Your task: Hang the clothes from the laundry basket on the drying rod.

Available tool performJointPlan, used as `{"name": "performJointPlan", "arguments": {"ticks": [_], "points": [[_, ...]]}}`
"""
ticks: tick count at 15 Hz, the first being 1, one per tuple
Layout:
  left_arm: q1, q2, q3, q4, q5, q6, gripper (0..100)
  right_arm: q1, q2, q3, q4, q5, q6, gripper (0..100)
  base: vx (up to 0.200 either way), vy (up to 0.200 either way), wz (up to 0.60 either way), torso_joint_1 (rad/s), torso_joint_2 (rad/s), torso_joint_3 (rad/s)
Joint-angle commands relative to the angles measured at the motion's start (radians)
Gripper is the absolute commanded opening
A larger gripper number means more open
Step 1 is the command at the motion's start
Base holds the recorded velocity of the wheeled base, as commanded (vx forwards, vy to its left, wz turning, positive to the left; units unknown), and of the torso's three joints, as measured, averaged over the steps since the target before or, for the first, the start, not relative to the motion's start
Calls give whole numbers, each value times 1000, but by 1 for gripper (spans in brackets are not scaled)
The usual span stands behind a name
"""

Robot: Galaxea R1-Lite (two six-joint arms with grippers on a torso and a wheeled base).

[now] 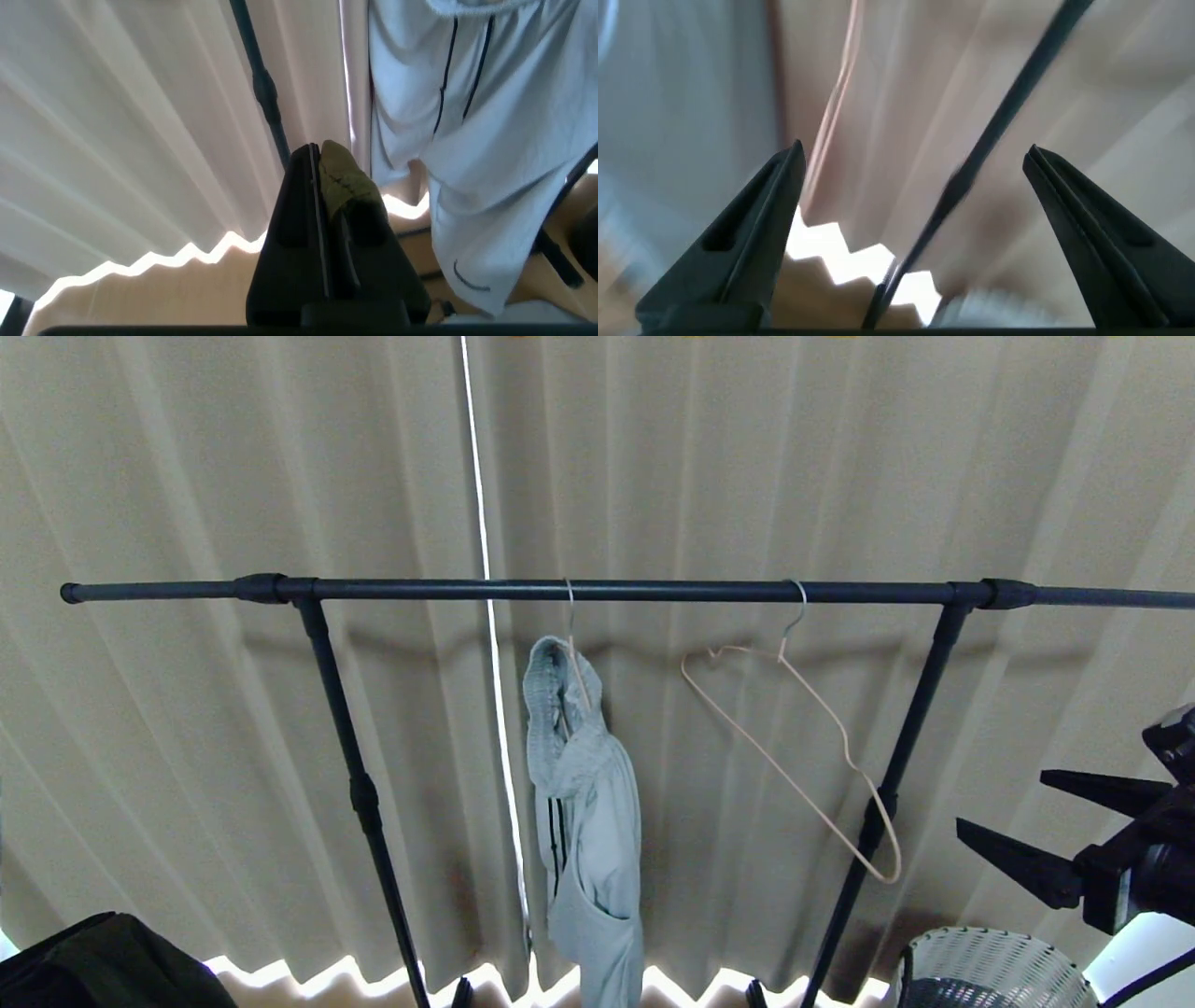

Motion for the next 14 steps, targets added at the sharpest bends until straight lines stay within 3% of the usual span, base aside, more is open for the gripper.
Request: {"name": "performJointPlan", "arguments": {"ticks": [1, 4, 6, 8, 12, 14], "points": [[-17, -6, -5, -1, 0, -1, 0, 61, -11, -206, 225, 0, 2, 100, 0, 0, 0, 0, 0, 0], [-17, -7, -8, 1, 2, 1, 0, 151, 69, -327, 354, -46, 1, 100, 0, 0, 0, 0, 0, 0], [-19, -6, -6, 1, 0, 1, 0, 226, 165, -362, 363, -181, 1, 100, 0, 0, 0, 0, 0, 0], [-19, -4, -2, 1, 0, 1, 0, 263, 254, -388, 357, -244, 4, 100, 0, 0, 0, 0, 0, 0], [-19, -4, 0, 1, 0, 2, 0, 266, 385, -502, 365, -249, 22, 100, 0, 0, 0, 0, 0, 0], [-19, -6, 3, 1, 0, 2, 0, 292, 438, -554, 374, -256, 105, 100, 0, 0, 0, 0, 0, 0]]}}
